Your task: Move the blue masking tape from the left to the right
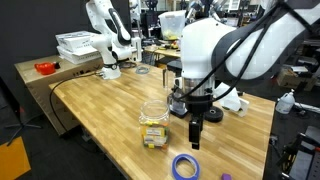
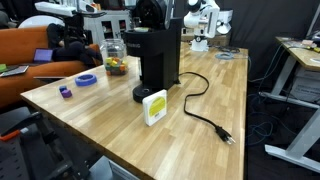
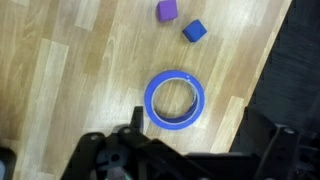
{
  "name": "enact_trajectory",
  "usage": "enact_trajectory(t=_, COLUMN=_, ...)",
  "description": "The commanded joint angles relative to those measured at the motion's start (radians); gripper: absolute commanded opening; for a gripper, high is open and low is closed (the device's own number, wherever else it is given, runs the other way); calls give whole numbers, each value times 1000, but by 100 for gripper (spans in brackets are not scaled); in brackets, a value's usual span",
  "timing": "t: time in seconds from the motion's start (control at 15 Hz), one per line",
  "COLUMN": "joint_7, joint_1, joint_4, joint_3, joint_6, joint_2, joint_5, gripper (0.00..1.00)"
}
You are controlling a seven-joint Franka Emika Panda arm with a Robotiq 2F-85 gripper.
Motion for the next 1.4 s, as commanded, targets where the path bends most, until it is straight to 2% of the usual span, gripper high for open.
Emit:
enact_trajectory(t=0.0, joint_7=-74, joint_1=-27, joint_4=11, joint_3=33, joint_6=66, joint_2=65, joint_5=85, gripper=100)
enact_trajectory(t=0.4, joint_7=-117, joint_1=-23, joint_4=17, joint_3=28, joint_6=115, joint_2=166, joint_5=68, gripper=100)
enact_trajectory(t=0.47, joint_7=-88, joint_1=-16, joint_4=3, joint_3=24, joint_6=105, joint_2=148, joint_5=64, gripper=100)
enact_trajectory(t=1.0, joint_7=-93, joint_1=-18, joint_4=14, joint_3=25, joint_6=109, joint_2=164, joint_5=63, gripper=100)
enact_trajectory(t=1.2, joint_7=-30, joint_1=7, joint_4=27, joint_3=-12, joint_6=78, joint_2=173, joint_5=12, gripper=100)
enact_trajectory(t=1.33, joint_7=-8, joint_1=1, joint_4=45, joint_3=-19, joint_6=68, joint_2=199, joint_5=1, gripper=100)
